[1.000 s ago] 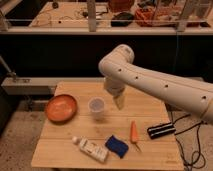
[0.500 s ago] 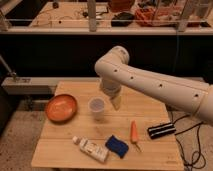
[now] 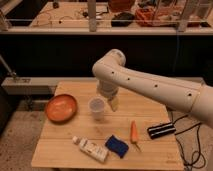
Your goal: Pick up the ceramic cup
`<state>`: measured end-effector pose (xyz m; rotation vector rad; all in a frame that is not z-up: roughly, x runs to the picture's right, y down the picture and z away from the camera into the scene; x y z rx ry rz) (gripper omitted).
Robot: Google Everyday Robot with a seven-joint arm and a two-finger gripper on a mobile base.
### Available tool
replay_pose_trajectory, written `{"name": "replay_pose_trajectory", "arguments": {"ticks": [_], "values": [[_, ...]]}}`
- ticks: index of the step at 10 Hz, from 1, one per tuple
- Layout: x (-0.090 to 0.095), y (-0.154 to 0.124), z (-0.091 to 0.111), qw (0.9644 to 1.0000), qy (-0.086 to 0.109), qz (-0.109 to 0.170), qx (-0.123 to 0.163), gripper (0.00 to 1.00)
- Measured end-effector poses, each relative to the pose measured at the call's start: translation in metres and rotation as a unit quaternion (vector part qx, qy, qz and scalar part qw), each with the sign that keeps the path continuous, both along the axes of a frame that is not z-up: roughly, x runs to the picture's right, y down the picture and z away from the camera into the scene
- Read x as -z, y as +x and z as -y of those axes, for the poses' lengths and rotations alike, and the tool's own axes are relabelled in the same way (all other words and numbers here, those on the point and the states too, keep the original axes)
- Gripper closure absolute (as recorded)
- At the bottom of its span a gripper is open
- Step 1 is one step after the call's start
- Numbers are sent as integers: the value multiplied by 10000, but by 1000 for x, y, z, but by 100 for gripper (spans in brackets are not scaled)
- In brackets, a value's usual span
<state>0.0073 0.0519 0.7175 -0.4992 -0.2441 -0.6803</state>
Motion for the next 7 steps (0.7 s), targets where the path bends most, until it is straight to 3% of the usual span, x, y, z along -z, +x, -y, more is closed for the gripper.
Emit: {"name": "replay_pose_trajectory", "arguments": {"ticks": [7], "values": [[-24, -3, -20, 9992, -106, 278, 277, 20]]}}
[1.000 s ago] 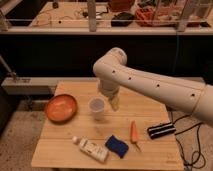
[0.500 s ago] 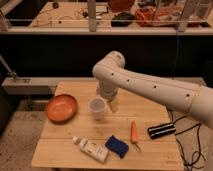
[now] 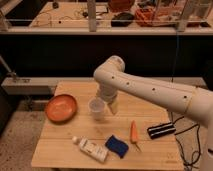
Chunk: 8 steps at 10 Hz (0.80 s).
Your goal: Pick up the ceramic cup
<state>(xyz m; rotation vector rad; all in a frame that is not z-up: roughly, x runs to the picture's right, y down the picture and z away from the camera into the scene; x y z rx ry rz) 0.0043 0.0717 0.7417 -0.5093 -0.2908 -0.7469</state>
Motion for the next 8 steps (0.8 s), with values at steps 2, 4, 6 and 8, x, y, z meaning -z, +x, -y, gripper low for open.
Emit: {"name": "replay_pose_trajectory", "arguments": {"ticks": [2, 4, 6, 8], "values": [[-10, 0, -6, 9999, -37, 77, 87, 20], [-15, -1, -8, 9997, -53, 146, 165, 20], [-23, -1, -11, 9994, -78, 227, 251, 20], [-35, 0, -17, 9988, -129, 318, 340, 20]]}}
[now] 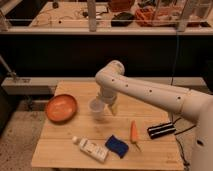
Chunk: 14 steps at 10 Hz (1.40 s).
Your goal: Pick up the ceramic cup
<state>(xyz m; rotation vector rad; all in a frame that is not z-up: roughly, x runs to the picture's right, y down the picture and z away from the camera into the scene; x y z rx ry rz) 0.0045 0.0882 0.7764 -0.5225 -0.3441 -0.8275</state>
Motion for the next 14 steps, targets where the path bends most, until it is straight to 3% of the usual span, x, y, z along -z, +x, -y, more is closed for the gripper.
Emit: {"name": "replay_pose_trajectory", "arguments": {"ticks": [14], "values": [[-30, 1, -15, 9988, -123, 398, 276, 20]]}}
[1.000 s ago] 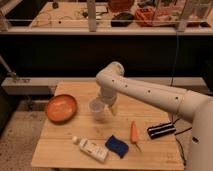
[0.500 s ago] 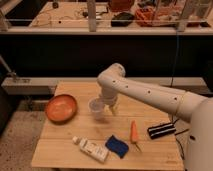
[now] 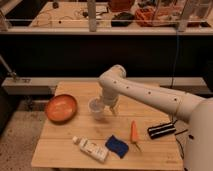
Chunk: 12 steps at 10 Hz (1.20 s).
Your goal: Pick up the ceramic cup
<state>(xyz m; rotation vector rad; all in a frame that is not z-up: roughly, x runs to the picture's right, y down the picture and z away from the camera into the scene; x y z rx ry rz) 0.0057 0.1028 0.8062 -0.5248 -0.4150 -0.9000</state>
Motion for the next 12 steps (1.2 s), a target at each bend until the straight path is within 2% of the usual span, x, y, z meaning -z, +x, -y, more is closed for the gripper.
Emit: {"name": "replay_pose_trajectory", "arguments": {"ticks": [2, 4, 6, 7, 9, 10, 12], "values": [[-1, -1, -1, 10000, -3, 31, 14, 22], [-4, 0, -2, 10000, -14, 62, 17, 32], [-6, -1, -3, 9999, -23, 107, 31, 51], [-6, -1, -3, 9999, -25, 123, 29, 53], [-9, -1, -3, 9999, -37, 148, 41, 49], [-8, 1, 1, 9999, -19, 166, 26, 52], [1, 7, 15, 9999, -3, 162, 13, 72]]}}
